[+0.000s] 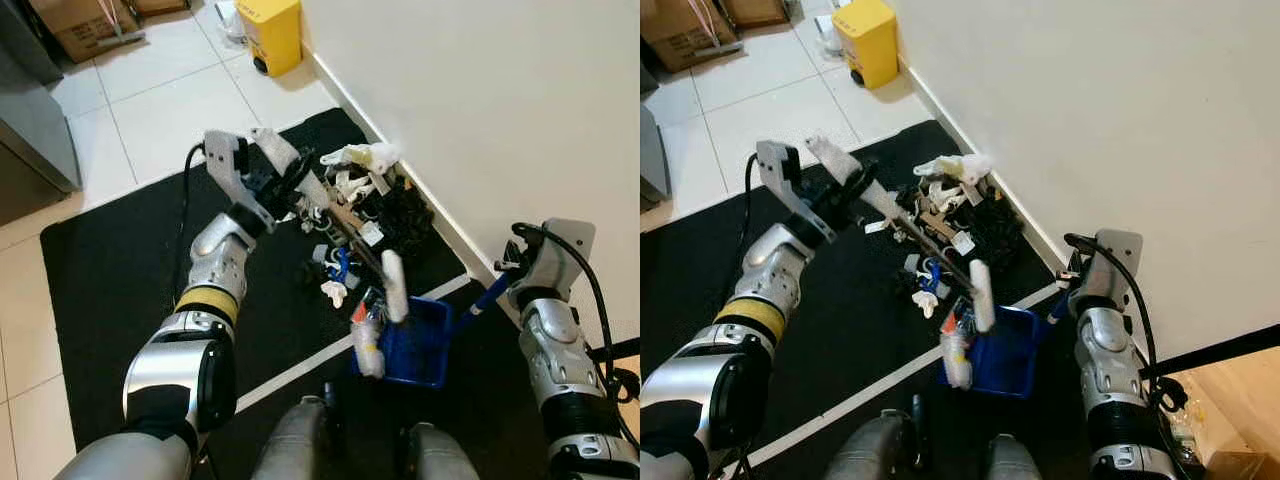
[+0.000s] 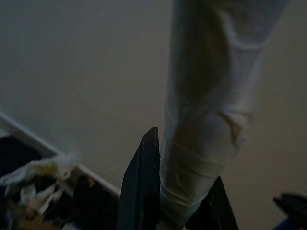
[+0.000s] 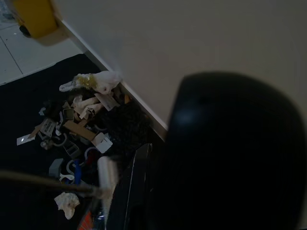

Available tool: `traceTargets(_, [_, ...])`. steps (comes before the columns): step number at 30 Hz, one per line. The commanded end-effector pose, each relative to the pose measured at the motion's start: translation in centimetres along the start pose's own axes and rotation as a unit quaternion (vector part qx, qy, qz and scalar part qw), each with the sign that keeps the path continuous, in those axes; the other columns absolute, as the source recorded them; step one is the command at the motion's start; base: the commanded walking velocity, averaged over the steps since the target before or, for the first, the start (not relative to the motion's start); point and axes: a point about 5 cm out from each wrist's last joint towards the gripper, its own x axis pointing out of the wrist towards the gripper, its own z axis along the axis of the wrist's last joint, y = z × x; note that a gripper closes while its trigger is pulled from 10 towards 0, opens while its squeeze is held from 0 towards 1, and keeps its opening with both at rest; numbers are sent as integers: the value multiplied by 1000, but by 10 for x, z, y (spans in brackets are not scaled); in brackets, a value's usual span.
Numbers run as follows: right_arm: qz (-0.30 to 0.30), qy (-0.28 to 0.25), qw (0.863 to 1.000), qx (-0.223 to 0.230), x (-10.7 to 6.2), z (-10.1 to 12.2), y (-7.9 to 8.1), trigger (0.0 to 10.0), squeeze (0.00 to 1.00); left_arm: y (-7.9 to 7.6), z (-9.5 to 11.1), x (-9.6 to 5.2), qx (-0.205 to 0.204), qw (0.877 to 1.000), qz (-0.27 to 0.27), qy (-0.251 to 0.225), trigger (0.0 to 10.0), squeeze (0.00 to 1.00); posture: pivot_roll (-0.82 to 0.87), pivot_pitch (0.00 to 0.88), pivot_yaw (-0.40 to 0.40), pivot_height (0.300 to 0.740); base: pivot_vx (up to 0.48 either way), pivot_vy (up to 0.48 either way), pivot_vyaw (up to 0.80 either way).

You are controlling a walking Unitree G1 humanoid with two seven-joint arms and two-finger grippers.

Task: Sweep floor

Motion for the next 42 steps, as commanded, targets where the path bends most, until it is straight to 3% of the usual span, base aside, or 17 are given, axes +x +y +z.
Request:
traceTargets(1, [-1, 53, 999, 7, -8, -25, 1, 10000, 0, 9, 16, -1, 14, 1000, 18, -18, 10000, 0, 52, 271, 105, 740, 0, 0, 0])
traceTargets(3, [-2, 53, 999, 11, -9, -26, 3, 10000, 0, 24, 26, -6, 23, 997, 80, 3, 10000, 0, 69, 262, 117, 740, 0, 0, 0])
traceTargets(5, [-3, 54, 998, 15, -9, -28, 5, 10000, 0, 45, 33, -18, -4, 982, 168, 82, 10000, 0, 83, 258, 122, 740, 0, 0, 0])
traceTargets(8, [-3, 54, 998, 17, -9, -29, 6, 10000, 0, 53, 37, -23, 2, 971, 213, 107, 10000, 0, 93, 254, 127, 740, 0, 0, 0])
traceTargets(12, [3, 56, 998, 22, -8, -31, 12, 10000, 0, 64, 67, -39, 157, 928, 284, 182, 10000, 0, 121, 236, 122, 740, 0, 0, 0])
traceTargets(13, [5, 55, 998, 23, -8, -30, 13, 10000, 0, 65, 72, -42, 176, 922, 289, 188, 10000, 0, 121, 236, 122, 740, 0, 0, 0])
traceTargets(15, [7, 54, 998, 24, -8, -30, 15, 10000, 0, 64, 78, -42, 194, 920, 289, 177, 10000, 0, 125, 233, 122, 740, 0, 0, 0])
traceTargets(20, [13, 47, 998, 28, -7, -28, 18, 10000, 0, 62, 86, -45, 164, 921, 315, 158, 10000, 0, 129, 223, 122, 740, 0, 0, 0])
traceTargets(25, [14, 35, 999, 35, -6, -24, 18, 10000, 0, 56, 75, -59, 89, 911, 369, 159, 10000, 0, 126, 211, 123, 740, 0, 0, 0])
traceTargets(27, [14, 31, 999, 36, -6, -23, 18, 10000, 0, 50, 70, -62, 80, 903, 386, 170, 10000, 0, 129, 205, 125, 740, 0, 0, 0])
traceTargets(28, [14, 26, 999, 38, -6, -22, 18, 10000, 0, 44, 68, -60, 42, 917, 364, 160, 10000, 0, 129, 205, 125, 740, 401, 0, 0])
traceTargets(31, [14, 4, 999, 48, -5, -15, 20, 10000, 0, 36, 64, -59, 28, 926, 338, 166, 10000, 0, 130, 202, 124, 740, 294, 0, 0])
traceTargets(33, [14, -14, 998, 55, -4, -8, 20, 10000, 0, 33, 63, -58, 34, 931, 325, 165, 10000, 0, 130, 202, 124, 740, 0, 0, 0])
traceTargets(35, [14, -50, 996, 69, -2, 7, 21, 10000, 0, 31, 62, -61, 58, 924, 337, 169, 10000, 0, 129, 199, 124, 740, 0, 0, 0])
traceTargets(39, [11, -81, 993, 81, 1, 24, 20, 10000, 0, 27, 59, -63, 48, 925, 329, 184, 10000, 0, 126, 197, 123, 740, 0, 0, 0])
traceTargets(41, [9, -90, 993, 80, 3, 34, 19, 10000, 0, 29, 55, -66, 60, 909, 352, 213, 10000, 0, 126, 196, 122, 740, 0, 0, 0])
traceTargets(42, [9, -90, 993, 80, 3, 34, 19, 10000, 0, 29, 55, -66, 60, 909, 352, 213, 10000, 0, 126, 196, 122, 740, 0, 0, 0])
